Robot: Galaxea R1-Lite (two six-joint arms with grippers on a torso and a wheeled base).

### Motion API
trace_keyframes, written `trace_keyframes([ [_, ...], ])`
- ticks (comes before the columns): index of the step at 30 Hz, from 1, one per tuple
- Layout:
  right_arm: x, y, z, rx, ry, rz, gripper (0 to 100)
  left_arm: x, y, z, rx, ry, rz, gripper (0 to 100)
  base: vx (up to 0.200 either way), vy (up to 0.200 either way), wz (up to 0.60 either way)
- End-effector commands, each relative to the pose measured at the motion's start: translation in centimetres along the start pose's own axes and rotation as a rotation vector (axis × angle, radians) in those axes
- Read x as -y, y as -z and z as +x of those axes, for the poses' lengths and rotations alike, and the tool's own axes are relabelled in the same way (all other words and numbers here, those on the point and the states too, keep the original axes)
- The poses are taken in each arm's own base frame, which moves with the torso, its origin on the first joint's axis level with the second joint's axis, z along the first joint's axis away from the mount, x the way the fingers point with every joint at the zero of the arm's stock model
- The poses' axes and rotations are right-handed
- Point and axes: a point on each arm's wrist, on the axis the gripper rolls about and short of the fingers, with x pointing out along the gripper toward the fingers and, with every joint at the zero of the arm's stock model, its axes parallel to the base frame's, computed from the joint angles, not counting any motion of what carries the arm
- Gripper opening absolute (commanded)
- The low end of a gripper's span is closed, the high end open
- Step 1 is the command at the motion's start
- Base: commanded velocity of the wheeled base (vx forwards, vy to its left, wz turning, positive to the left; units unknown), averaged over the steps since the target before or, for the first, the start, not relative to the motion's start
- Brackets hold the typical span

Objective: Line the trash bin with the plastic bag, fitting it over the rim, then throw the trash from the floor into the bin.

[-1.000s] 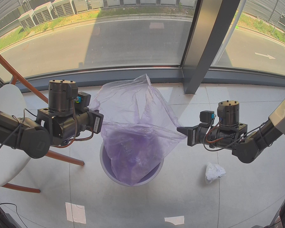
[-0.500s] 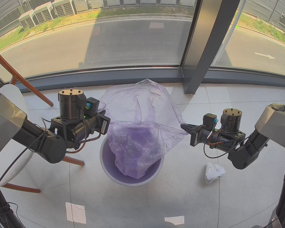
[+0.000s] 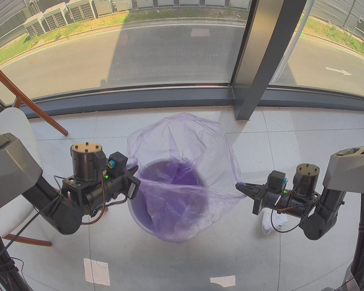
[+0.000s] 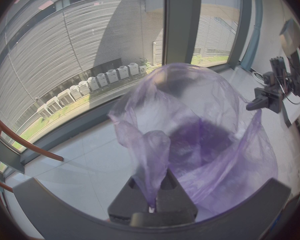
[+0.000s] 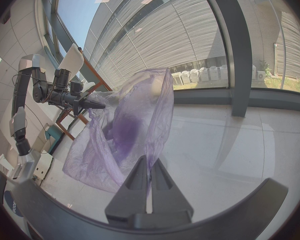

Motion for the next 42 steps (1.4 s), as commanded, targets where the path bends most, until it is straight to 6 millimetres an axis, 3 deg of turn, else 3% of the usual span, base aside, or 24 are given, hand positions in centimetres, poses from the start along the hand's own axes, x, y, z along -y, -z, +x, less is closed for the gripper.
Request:
trace_keyframes([
  [1,-1.7,2.1,-2.3,-0.089,-0.064,0.040,0,1.4,2.5,-3.2,-0.043,0.103,0.035,0,0.000,0.000,0.00],
  [9,-3.2,2.6,-2.5,-0.121,-0.161,0.051,0,2.1,3.7,-5.1,-0.079,0.184,0.042,0,0.000,0.000,0.00],
  [18,-7.8,5.3,-6.1,-0.316,-0.336,0.106,0,2.3,5.4,-8.3,-0.127,0.301,0.027,0,0.000,0.000,0.00],
  [22,-7.7,5.9,-6.5,-0.346,-0.318,0.103,0,2.0,7.0,-9.7,-0.189,0.306,0.015,0,0.000,0.000,0.00],
  [31,-7.0,7.2,-6.0,-0.396,-0.186,0.106,0,-0.6,8.5,-9.9,-0.198,0.300,0.095,0,0.000,0.000,0.00],
  [34,-6.2,7.4,-4.6,-0.368,-0.159,0.094,0,-2.3,10.0,-9.2,-0.230,0.275,0.138,0,0.000,0.000,0.00],
  [37,-5.5,7.6,-3.4,-0.351,-0.084,0.083,0,-3.3,10.2,-8.6,-0.229,0.243,0.145,0,0.000,0.000,0.00],
  [42,-5.1,8.3,-2.6,-0.353,-0.062,0.094,0,-3.3,10.9,-8.2,-0.259,0.249,0.136,0,0.000,0.000,0.00],
])
